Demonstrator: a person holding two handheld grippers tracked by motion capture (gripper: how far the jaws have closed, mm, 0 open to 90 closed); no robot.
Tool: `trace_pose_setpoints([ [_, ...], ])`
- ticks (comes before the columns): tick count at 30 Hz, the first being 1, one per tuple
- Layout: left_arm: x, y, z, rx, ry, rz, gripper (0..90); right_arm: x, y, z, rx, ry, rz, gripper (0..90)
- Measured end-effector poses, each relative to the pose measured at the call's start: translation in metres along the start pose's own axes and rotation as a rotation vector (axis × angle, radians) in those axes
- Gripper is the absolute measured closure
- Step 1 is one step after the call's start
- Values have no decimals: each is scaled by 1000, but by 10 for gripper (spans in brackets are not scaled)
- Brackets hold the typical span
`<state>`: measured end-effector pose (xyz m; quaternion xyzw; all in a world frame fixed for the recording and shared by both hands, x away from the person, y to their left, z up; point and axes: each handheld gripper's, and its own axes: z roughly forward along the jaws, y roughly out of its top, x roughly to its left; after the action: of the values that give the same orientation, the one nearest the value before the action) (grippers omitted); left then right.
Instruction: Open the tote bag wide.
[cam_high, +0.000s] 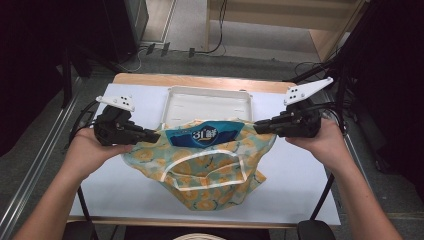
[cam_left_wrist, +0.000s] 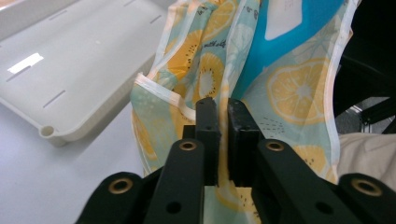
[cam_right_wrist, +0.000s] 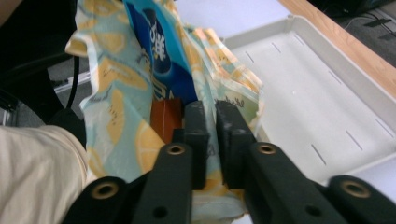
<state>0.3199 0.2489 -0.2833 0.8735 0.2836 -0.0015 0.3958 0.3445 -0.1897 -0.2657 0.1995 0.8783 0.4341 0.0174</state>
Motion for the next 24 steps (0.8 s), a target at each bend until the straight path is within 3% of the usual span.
trace_pose_setpoints([
  [9,9,5,6,-14,-1,-25,890,3,-14,1,10,-27,4,891],
  [24,27,1,34,3,-56,-65,884,-1,-53,10,-37,-32,81,890],
])
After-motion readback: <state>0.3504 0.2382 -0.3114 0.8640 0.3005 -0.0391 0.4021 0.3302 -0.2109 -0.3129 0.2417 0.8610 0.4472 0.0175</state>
